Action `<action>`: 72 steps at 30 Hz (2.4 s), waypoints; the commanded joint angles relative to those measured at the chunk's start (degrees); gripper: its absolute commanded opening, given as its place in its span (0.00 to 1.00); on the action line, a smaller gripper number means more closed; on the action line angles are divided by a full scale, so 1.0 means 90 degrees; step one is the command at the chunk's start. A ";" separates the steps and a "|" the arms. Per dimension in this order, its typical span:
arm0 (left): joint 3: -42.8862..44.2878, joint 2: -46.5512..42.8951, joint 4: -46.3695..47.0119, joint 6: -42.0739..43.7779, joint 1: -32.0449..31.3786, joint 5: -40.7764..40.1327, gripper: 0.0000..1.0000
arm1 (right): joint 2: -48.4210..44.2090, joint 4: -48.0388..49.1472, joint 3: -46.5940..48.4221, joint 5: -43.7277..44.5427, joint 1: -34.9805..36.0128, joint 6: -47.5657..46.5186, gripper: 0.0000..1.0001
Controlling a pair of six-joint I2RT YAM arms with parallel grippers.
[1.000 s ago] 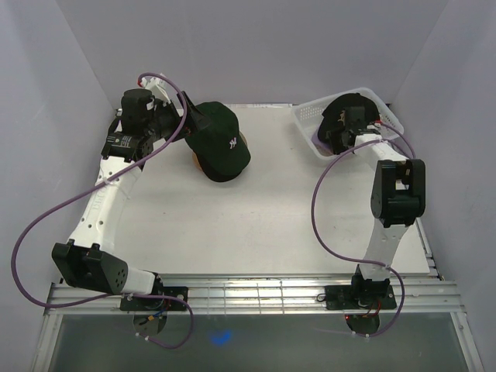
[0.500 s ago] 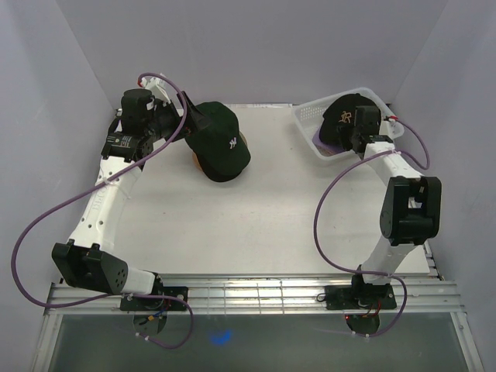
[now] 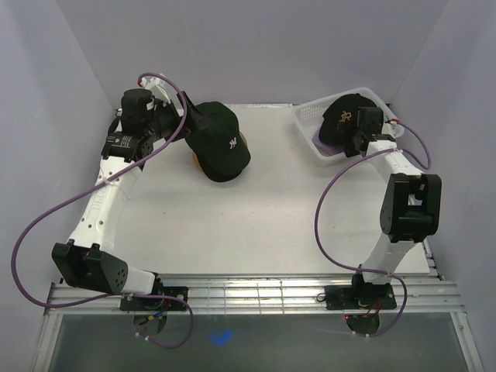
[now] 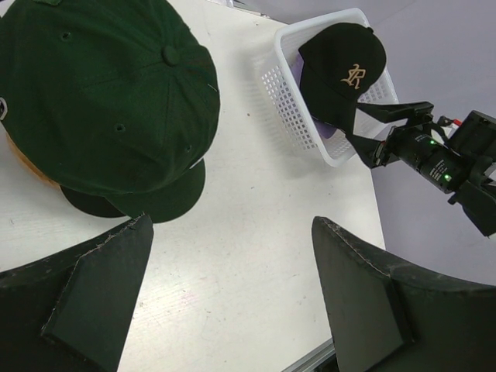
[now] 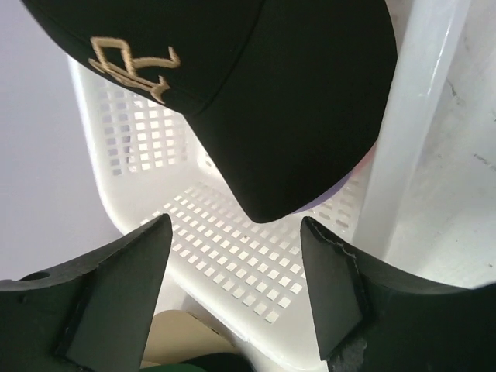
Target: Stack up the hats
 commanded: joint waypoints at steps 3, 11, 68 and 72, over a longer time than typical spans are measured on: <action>0.0097 -0.0043 0.0094 0.0010 0.0032 0.0003 0.93 | 0.0446 -0.0676 0.0597 -0.0312 0.0072 0.0320 0.74; 0.0165 0.0065 0.0124 -0.0019 0.0022 0.0071 0.93 | 0.1012 -0.1428 0.1378 -0.0147 0.0239 0.0536 0.84; 0.0096 0.0065 0.0084 0.0098 0.0022 -0.0065 0.93 | 0.0046 0.0837 -0.0018 -0.0195 -0.0659 -0.0421 0.22; 0.0116 0.0075 0.0055 0.0117 0.0022 -0.0104 0.93 | 0.0134 0.0818 0.0060 -0.0225 -0.0699 -0.0567 0.35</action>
